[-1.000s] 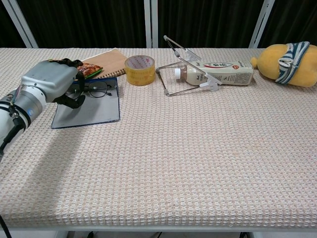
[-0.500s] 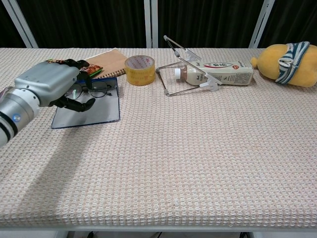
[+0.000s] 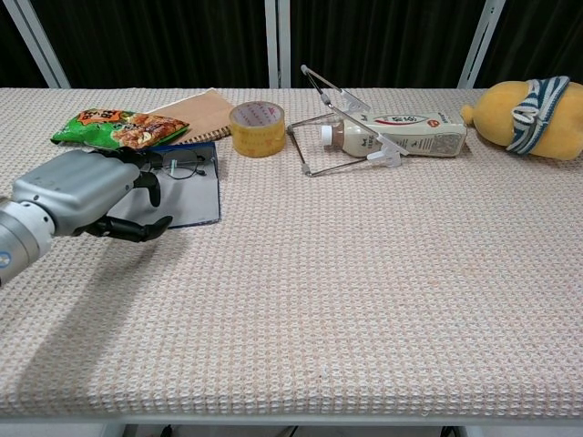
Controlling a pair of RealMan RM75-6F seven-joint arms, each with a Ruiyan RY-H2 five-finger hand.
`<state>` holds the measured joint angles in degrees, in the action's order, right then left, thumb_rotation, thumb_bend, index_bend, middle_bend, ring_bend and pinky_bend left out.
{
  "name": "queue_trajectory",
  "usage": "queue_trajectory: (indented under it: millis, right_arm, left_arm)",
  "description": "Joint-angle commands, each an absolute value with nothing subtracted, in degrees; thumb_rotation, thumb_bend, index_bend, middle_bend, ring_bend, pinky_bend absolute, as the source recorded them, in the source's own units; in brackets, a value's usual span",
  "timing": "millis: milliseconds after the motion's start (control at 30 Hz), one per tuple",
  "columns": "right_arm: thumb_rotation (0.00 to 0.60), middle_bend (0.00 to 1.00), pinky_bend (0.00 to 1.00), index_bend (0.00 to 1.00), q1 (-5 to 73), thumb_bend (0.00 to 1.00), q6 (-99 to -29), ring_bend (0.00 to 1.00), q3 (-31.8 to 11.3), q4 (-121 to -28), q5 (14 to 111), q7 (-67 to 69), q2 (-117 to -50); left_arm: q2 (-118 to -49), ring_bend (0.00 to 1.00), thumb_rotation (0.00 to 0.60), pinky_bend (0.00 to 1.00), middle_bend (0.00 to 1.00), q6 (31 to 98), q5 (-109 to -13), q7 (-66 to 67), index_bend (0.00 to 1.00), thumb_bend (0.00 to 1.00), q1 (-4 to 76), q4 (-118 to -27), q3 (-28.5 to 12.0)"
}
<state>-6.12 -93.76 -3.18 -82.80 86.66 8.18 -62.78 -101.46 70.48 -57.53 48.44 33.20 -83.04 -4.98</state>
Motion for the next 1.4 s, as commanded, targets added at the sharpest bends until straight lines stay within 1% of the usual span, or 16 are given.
queue_trajectory:
  millis: [33, 133, 233, 300, 400, 533, 633, 800, 833, 967, 1000, 1033, 1133, 1200, 1333, 1400]
  right_arm:
    - [0.600, 0.00, 0.00, 0.00, -6.1, 0.48, -93.7, 0.00, -3.2, -82.8, 86.7, 8.0, -62.8]
    - [0.600, 0.00, 0.00, 0.00, -6.0, 0.48, -93.5, 0.00, -3.1, -82.8, 86.6, 7.9, -62.9]
    - [0.600, 0.00, 0.00, 0.00, -6.0, 0.48, -93.5, 0.00, -3.2, -82.8, 86.6, 7.8, -63.0]
    - [0.600, 0.00, 0.00, 0.00, -6.0, 0.48, -93.5, 0.00, -3.2, -82.8, 86.6, 7.8, -63.0]
    - [0.600, 0.00, 0.00, 0.00, -6.0, 0.48, -93.4, 0.00, -3.2, -82.7, 86.5, 7.8, -63.0]
    - [0.600, 0.00, 0.00, 0.00, -5.9, 0.48, -93.2, 0.00, -3.2, -82.5, 86.3, 7.8, -63.2]
    - [0.600, 0.00, 0.00, 0.00, -5.9, 0.48, -93.1, 0.00, -3.2, -82.4, 86.4, 7.8, -63.3]
    - [0.600, 0.00, 0.00, 0.00, -5.9, 0.48, -93.1, 0.00, -3.2, -82.2, 86.3, 7.9, -63.3]
    - [0.600, 0.00, 0.00, 0.00, -5.9, 0.48, -93.1, 0.00, -3.2, -82.2, 86.3, 8.0, -63.3]
    - [0.600, 0.00, 0.00, 0.00, -5.8, 0.48, -93.0, 0.00, -3.2, -82.1, 86.3, 8.0, -63.3]
    - [0.600, 0.00, 0.00, 0.00, -5.8, 0.48, -92.9, 0.00, -3.2, -82.1, 86.3, 8.0, -63.3]
    - [0.600, 0.00, 0.00, 0.00, -5.8, 0.48, -92.9, 0.00, -3.2, -82.1, 86.3, 8.0, -63.4]
    - [0.600, 0.00, 0.00, 0.00, -5.7, 0.48, -92.8, 0.00, -3.2, -82.0, 86.3, 7.9, -63.4]
    - [0.600, 0.00, 0.00, 0.00, -5.7, 0.48, -92.8, 0.00, -3.1, -82.0, 86.3, 8.0, -63.4]
    - [0.600, 0.00, 0.00, 0.00, -5.8, 0.48, -92.9, 0.00, -3.2, -81.9, 86.3, 7.9, -63.5]
    - [0.600, 0.00, 0.00, 0.00, -5.8, 0.48, -93.0, 0.00, -3.2, -81.9, 86.4, 7.9, -63.5]
  left_arm:
    - [-102.2, 0.00, 0.166, 0.13, 0.00, 70.4, -57.4, 48.4, 0.26, 0.31, 33.1, -82.0, -5.1]
    - [-102.5, 0.00, 0.161, 0.13, 0.00, 70.3, -57.5, 48.8, 0.19, 0.31, 33.2, -81.5, -5.2]
    - [-102.6, 0.00, 0.150, 0.13, 0.00, 70.0, -57.1, 49.3, 0.16, 0.31, 33.3, -81.2, -5.3]
    - [-102.5, 0.00, 0.132, 0.13, 0.00, 69.4, -56.3, 49.9, 0.16, 0.31, 33.4, -81.4, -5.4]
    - [-102.0, 0.00, 0.127, 0.13, 0.00, 68.7, -55.7, 50.3, 0.17, 0.31, 33.4, -82.5, -5.3]
    - [-101.6, 0.00, 0.129, 0.13, 0.00, 68.5, -55.2, 50.7, 0.17, 0.31, 33.4, -83.5, -5.1]
    - [-102.0, 0.00, 0.132, 0.13, 0.00, 68.4, -54.7, 51.4, 0.18, 0.31, 33.6, -82.5, -5.2]
    - [-102.6, 0.00, 0.145, 0.13, 0.00, 68.3, -53.5, 53.1, 0.23, 0.31, 34.1, -81.5, -5.5]
    - [-102.7, 0.00, 0.167, 0.13, 0.00, 68.4, -53.4, 53.4, 0.24, 0.31, 34.2, -81.3, -5.5]
    - [-103.0, 0.00, 0.301, 0.13, 0.00, 68.1, -52.5, 54.5, 0.25, 0.31, 34.6, -81.0, -5.6]
    - [-103.1, 0.00, 0.322, 0.13, 0.00, 68.2, -52.5, 54.7, 0.25, 0.31, 34.7, -80.9, -5.6]
    - [-103.1, 0.00, 0.362, 0.13, 0.00, 68.3, -52.5, 54.9, 0.25, 0.31, 34.7, -80.8, -5.6]
    - [-103.5, 0.00, 0.442, 0.13, 0.00, 68.4, -52.4, 55.1, 0.26, 0.31, 35.0, -80.0, -5.8]
    - [-103.9, 0.00, 0.471, 0.13, 0.00, 68.7, -52.7, 54.9, 0.28, 0.31, 35.1, -79.1, -5.9]
    - [-104.4, 0.00, 0.576, 0.13, 0.00, 69.2, -53.3, 54.3, 0.36, 0.33, 35.1, -77.9, -6.1]
    - [-104.3, 0.00, 0.594, 0.13, 0.00, 69.3, -53.7, 54.0, 0.38, 0.34, 35.1, -77.9, -6.3]
